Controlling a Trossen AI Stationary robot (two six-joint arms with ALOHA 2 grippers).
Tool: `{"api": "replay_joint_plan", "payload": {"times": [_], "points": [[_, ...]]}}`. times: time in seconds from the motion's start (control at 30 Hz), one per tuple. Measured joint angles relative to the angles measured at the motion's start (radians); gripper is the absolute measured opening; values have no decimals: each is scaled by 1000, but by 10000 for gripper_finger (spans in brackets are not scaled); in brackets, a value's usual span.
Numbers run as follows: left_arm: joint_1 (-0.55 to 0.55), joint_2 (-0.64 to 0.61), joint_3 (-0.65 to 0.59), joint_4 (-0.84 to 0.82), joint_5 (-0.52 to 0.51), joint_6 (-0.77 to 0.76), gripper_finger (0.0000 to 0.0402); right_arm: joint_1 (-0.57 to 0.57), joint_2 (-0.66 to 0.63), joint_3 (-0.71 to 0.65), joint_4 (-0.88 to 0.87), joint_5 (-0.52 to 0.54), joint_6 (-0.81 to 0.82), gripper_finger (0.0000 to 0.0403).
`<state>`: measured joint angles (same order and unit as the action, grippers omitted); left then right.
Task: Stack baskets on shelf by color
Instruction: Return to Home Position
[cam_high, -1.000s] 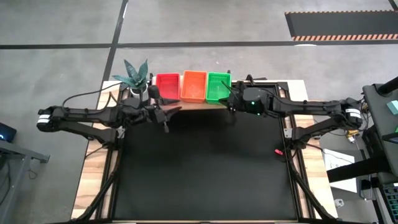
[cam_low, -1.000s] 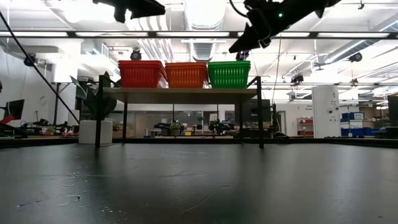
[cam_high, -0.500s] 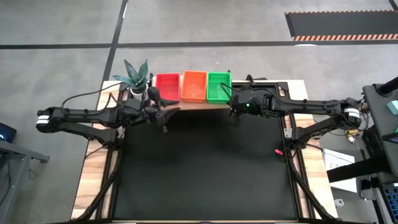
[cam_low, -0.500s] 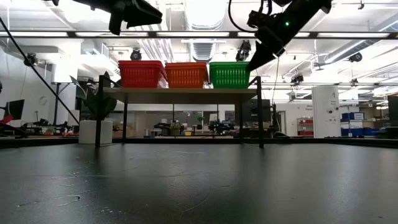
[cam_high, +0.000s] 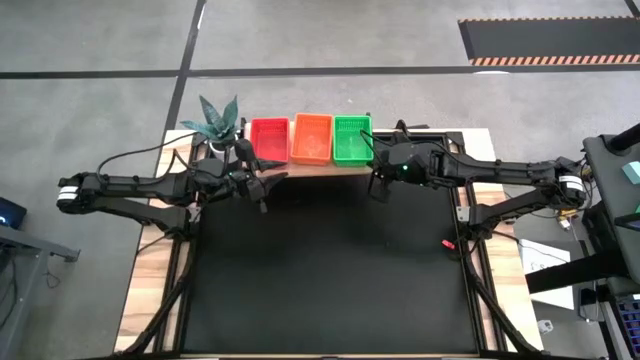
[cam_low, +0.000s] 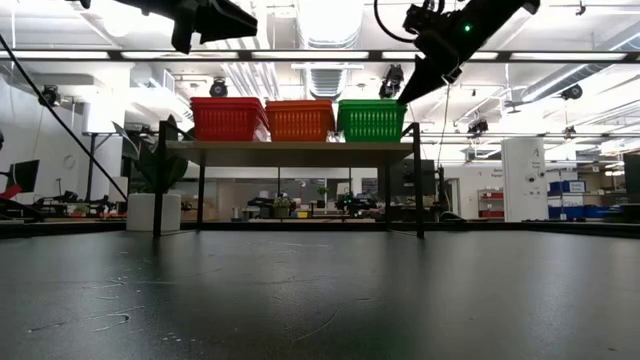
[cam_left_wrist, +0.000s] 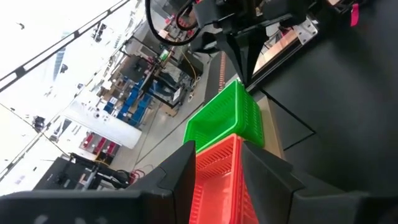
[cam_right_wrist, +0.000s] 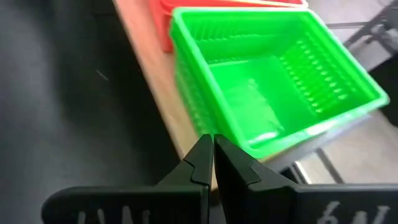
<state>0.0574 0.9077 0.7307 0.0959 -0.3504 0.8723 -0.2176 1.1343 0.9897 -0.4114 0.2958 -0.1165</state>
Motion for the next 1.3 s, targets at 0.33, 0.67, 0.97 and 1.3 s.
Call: {"api": "replay_joint_plan", "payload": {"times": [0.33,0.67,0.97,1.3], "points": [[0,5,-17,-3,1,-2,114,31,40,121,14,-40,-26,9],[2,234,177,-74,-27,-137,32,103,11,138,-176,-64,-29,9],[100,480,635,-584,-29,-188,1,196,-22,12,-139,-60,-49,9],[251,752,968,-1057,4,-297,0,200,-22,-62,-101,-60,-80,9]]}}
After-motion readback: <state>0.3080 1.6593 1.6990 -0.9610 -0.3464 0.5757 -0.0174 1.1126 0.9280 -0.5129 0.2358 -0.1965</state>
